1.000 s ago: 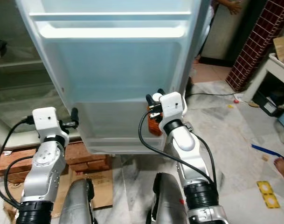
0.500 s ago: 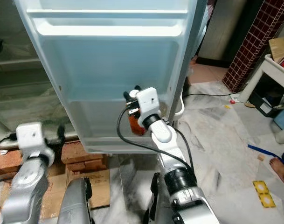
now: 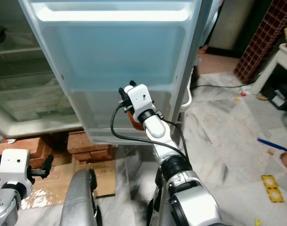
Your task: Restocking fridge
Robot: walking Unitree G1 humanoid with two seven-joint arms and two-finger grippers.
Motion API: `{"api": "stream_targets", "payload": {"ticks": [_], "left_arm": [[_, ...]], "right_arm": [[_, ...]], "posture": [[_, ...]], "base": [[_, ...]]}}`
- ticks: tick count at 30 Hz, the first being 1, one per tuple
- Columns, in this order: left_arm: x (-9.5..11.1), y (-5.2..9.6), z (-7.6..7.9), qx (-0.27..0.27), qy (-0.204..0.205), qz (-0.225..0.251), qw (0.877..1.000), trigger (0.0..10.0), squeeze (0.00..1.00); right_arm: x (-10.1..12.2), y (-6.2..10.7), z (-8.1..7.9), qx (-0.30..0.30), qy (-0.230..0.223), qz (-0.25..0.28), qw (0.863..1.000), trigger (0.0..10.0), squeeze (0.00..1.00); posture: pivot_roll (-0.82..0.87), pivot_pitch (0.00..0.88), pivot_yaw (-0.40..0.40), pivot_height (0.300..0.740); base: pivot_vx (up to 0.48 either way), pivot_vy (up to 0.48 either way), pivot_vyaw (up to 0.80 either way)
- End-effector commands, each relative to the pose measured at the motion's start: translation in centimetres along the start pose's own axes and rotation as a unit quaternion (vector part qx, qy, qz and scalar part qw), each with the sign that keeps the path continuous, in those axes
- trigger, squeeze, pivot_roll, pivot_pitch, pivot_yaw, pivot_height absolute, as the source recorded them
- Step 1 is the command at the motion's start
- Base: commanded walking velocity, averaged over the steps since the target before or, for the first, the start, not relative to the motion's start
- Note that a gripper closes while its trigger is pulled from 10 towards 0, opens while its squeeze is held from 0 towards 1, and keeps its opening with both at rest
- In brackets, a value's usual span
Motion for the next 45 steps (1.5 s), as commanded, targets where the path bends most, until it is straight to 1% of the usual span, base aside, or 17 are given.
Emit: {"api": "stream_targets", "payload": {"ticks": [1,2,4,6,7,8,12,14,19,20,24,30,33,36,39,41,45], "left_arm": [[1.3,0.2,0.1,-0.011,-0.014,0.025,1.0,10.0,0.0],[1.3,0.2,0.1,-0.011,-0.014,0.025,1.0,10.0,0.0],[1.6,0.3,0.1,-0.01,-0.016,0.033,0.999,10.0,0.0],[2.0,0.4,0.3,-0.009,-0.015,0.042,0.999,10.0,0.0],[2.0,0.4,0.3,-0.009,-0.015,0.042,0.999,10.0,0.0],[2.1,0.4,0.5,-0.01,-0.016,0.044,0.999,10.0,0.0],[2.1,0.4,0.8,-0.014,-0.017,0.048,0.999,10.0,0.0],[2.1,0.4,1.1,-0.018,-0.02,0.05,0.998,10.0,0.0],[2.2,0.3,1.2,-0.018,-0.021,0.054,0.998,10.0,0.0],[2.4,0.2,1.2,-0.016,-0.021,0.057,0.998,10.0,0.0],[2.5,0.2,1.3,-0.014,-0.021,0.059,0.998,10.0,0.0],[2.6,0.0,1.7,-0.017,-0.02,0.064,0.998,10.0,0.0],[2.6,0.0,1.8,-0.017,-0.02,0.065,0.998,10.0,0.0],[2.8,-0.1,1.9,-0.018,-0.02,0.068,0.997,10.0,0.0],[2.9,-0.1,1.9,-0.018,-0.02,0.069,0.997,10.0,0.0],[3.0,-0.2,2.1,-0.019,-0.019,0.07,0.997,10.0,0.0],[3.0,-0.4,2.3,-0.021,-0.018,0.072,0.997,10.0,0.0]], "right_arm": [[1.1,0.1,-0.8,0.025,0.045,0.037,0.998,10.0,0.0],[1.1,0.1,-0.8,0.025,0.045,0.037,0.998,10.0,0.0],[1.3,0.8,-1.8,0.048,0.09,0.063,0.993,10.0,0.0],[1.6,1.4,-2.9,0.075,0.146,0.092,0.982,10.0,0.0],[1.6,1.4,-2.9,0.075,0.146,0.092,0.982,10.0,0.0],[1.8,1.7,-3.4,0.086,0.18,0.109,0.974,10.0,0.0],[2.0,2.0,-4.1,0.098,0.209,0.125,0.965,10.0,0.0],[1.4,2.2,-4.9,0.113,0.226,0.122,0.96,10.0,0.0],[-0.5,2.8,-5.8,0.134,0.226,0.089,0.961,10.0,0.0],[-1.9,3.3,-5.9,0.141,0.22,0.06,0.963,10.0,0.0],[-2.8,3.7,-5.9,0.149,0.232,0.046,0.96,10.0,0.0],[-3.4,3.4,-4.1,0.123,0.27,0.036,0.954,10.0,0.0],[-3.6,3.5,-4.0,0.123,0.272,0.03,0.954,10.0,0.0],[-5.0,3.6,-3.5,0.118,0.26,-0.014,0.958,10.0,0.0],[-5.3,3.7,-3.4,0.117,0.257,-0.024,0.959,10.0,0.0],[-6.3,3.7,-2.4,0.104,0.228,-0.063,0.966,10.0,0.0],[-6.7,3.7,-1.6,0.094,0.21,-0.082,0.97,10.0,0.0]], "posture": [[0.21,0.174,0.007,0.568],[0.21,0.174,0.007,0.568],[0.21,0.177,0.004,0.568],[0.21,0.179,0.003,0.568],[0.21,0.179,0.003,0.568],[0.21,0.182,0.003,0.568],[0.21,0.182,0.003,0.568],[0.21,0.184,0.001,0.568],[0.21,0.184,-0.002,0.568],[0.21,0.185,-0.004,0.568],[0.21,0.183,-0.005,0.568],[0.21,0.183,-0.005,0.568],[0.21,0.184,-0.005,0.568],[0.21,0.185,-0.004,0.568],[0.21,0.185,-0.004,0.568],[0.21,0.188,-0.004,0.568],[0.2,0.186,-0.007,0.568]], "base": [[0.0,0.0,0.0],[0.0,0.0,0.0],[0.0,0.0,0.0],[0.0,0.0,0.0],[0.0,0.0,0.0],[0.0,0.0,0.0],[0.0,0.0,0.0],[0.0,0.0,0.0],[0.0,0.0,0.0],[0.0,0.0,0.0],[0.0,0.0,0.0],[0.0,0.0,0.0],[0.0,0.0,0.0],[0.0,0.0,0.0],[0.0,0.0,0.0],[0.0,0.0,0.0],[0.0,0.0,0.0]]}}
Point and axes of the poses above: a point about 5 cm out from each wrist's last joint towards the gripper, its own y axis pointing back from the gripper into the wrist, its own x axis along the axis of the wrist's last joint, z = x × y, the point moved 5 cm from there along -y, pointing out of the wrist towards the gripper, and after that the axes turned 12 degrees about y, right-handed, at the moved point
